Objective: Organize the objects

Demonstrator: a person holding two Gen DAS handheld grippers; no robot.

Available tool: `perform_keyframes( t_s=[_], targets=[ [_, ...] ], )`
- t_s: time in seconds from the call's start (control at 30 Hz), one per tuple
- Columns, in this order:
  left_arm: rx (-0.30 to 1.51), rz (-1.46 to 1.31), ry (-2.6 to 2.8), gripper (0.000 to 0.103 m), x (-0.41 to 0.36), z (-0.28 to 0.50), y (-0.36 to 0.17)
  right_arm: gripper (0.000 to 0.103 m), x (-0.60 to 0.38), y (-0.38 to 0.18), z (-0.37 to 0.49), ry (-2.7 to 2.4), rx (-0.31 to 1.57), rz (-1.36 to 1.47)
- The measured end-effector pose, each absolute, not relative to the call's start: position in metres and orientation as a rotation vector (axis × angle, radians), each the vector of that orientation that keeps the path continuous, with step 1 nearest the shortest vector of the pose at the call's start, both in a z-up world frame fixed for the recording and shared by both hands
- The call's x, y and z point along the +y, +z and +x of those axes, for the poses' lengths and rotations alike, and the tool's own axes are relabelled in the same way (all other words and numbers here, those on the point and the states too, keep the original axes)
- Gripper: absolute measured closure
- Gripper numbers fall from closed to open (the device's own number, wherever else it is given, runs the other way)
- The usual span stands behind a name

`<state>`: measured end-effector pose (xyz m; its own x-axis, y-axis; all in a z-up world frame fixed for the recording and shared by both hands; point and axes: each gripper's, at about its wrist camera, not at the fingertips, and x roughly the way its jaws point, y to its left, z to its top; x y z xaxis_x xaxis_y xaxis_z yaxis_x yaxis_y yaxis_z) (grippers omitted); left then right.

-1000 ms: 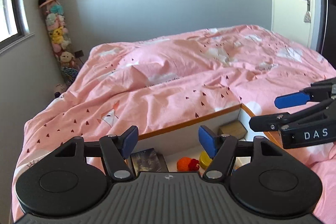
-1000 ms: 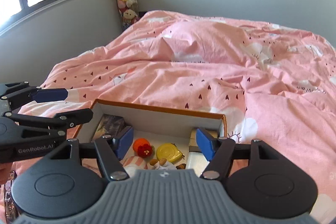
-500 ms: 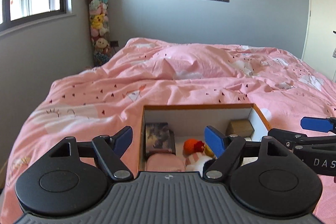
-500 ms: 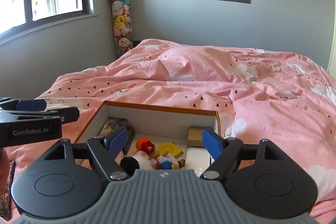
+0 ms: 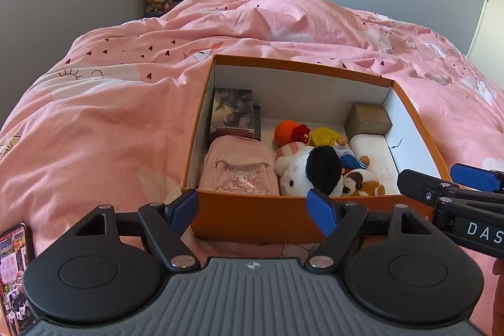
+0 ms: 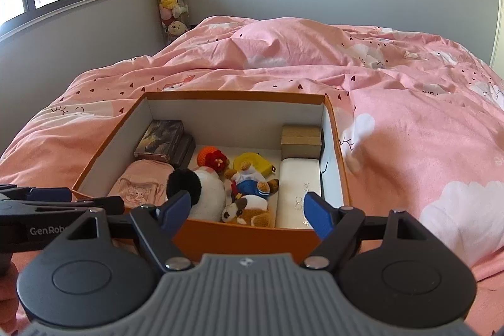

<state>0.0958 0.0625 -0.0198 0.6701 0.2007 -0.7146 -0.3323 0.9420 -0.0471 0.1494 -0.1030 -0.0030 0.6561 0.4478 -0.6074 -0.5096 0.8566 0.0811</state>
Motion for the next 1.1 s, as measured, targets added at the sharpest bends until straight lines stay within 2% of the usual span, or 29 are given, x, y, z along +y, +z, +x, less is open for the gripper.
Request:
perform_keyframes(
  t_s=[1.1],
  targets=[
    [0.799,-0.158,0.284,0.012,0.0587,0.0928,-0.0179,0.021,-0.105,-0.0076,0.1512,0.528,0.701,-0.078]
  ],
)
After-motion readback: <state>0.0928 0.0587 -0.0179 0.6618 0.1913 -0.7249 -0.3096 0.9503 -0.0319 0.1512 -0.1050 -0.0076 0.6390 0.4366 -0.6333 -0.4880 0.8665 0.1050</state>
